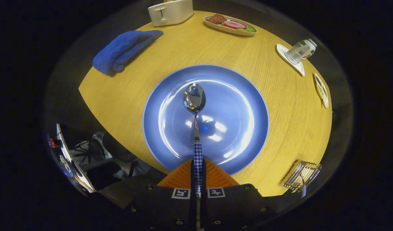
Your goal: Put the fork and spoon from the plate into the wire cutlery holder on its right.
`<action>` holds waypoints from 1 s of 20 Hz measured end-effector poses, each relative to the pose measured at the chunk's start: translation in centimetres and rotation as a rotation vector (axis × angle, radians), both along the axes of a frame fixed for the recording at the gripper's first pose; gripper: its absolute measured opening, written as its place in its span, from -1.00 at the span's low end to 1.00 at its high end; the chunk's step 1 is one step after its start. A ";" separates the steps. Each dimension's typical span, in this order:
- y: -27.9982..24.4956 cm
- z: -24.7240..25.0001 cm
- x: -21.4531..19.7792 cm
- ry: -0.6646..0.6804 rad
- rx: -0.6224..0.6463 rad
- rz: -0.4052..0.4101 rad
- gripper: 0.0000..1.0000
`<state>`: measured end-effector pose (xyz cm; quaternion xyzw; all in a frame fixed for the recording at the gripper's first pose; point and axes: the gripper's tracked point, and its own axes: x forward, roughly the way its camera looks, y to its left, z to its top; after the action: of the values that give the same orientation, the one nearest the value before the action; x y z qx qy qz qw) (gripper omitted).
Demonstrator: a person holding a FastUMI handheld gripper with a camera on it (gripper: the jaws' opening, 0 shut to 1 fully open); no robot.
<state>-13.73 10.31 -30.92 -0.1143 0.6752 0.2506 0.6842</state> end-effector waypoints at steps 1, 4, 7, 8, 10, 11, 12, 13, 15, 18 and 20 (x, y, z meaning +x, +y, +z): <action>-0.6 0.5 0.2 -0.011 -0.003 0.003 -0.90; -2.6 1.8 0.3 -0.021 -0.013 -0.005 -0.90; -5.2 3.4 0.4 -0.032 -0.044 -0.005 -0.90; -6.3 3.9 0.5 -0.044 -0.064 0.004 -0.90; -8.6 5.2 0.0 -0.048 -0.095 0.025 -0.90; -9.8 5.7 -0.2 -0.047 -0.113 0.027 -0.90; -10.6 6.1 -0.4 -0.041 -0.118 0.024 -0.90; -11.4 6.4 -0.6 -0.036 -0.124 0.016 -0.90; -12.9 7.2 -1.1 -0.028 -0.136 0.002 -0.90; -15.0 8.4 -2.1 -0.017 -0.146 -0.021 -0.90; -16.8 9.1 -2.6 -0.007 -0.170 -0.027 -0.90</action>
<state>-16.30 -6.53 -21.78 -0.1635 0.6930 0.1828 0.6779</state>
